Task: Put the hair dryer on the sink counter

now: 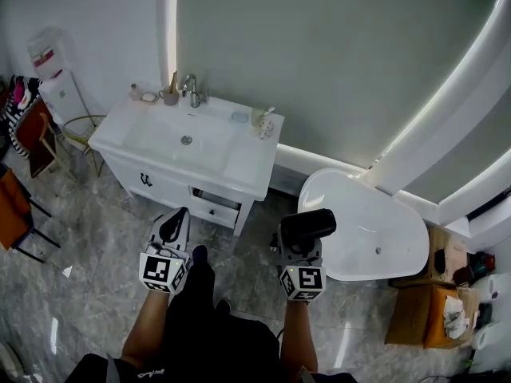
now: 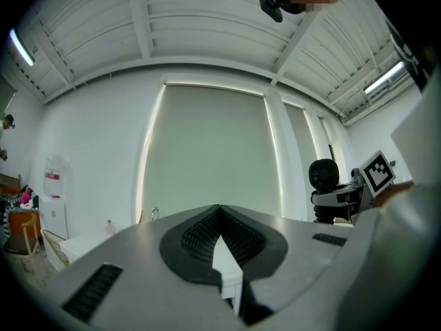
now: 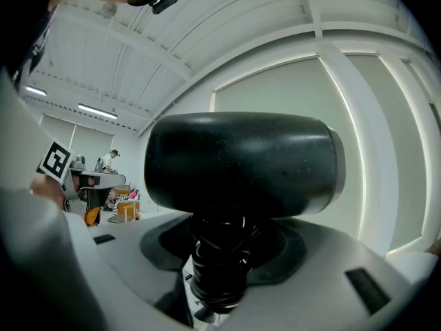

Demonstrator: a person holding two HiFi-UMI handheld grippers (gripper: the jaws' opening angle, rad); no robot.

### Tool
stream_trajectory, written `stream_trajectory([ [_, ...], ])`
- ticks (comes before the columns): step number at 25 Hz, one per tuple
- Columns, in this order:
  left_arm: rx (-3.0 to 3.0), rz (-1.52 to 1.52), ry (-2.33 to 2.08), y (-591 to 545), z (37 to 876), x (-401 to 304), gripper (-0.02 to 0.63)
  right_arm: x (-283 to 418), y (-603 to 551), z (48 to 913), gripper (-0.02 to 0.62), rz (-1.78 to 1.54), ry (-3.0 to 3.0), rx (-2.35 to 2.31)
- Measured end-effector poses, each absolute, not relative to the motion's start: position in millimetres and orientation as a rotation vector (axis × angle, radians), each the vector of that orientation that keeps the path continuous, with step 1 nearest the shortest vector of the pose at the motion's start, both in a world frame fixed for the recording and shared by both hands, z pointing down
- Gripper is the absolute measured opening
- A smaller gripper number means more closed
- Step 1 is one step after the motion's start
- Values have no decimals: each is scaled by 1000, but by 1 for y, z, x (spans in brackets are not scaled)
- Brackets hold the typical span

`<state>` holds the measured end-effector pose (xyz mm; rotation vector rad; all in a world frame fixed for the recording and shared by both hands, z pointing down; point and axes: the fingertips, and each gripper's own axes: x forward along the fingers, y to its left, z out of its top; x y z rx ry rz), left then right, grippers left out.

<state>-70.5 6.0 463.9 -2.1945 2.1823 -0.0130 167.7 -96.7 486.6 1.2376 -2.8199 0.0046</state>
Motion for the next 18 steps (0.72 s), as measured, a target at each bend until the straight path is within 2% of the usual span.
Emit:
stream_trajectory([
  [18,-2188,9,2190,-63,469,-106,23,130,-156,485,212,-2,-2835,1219],
])
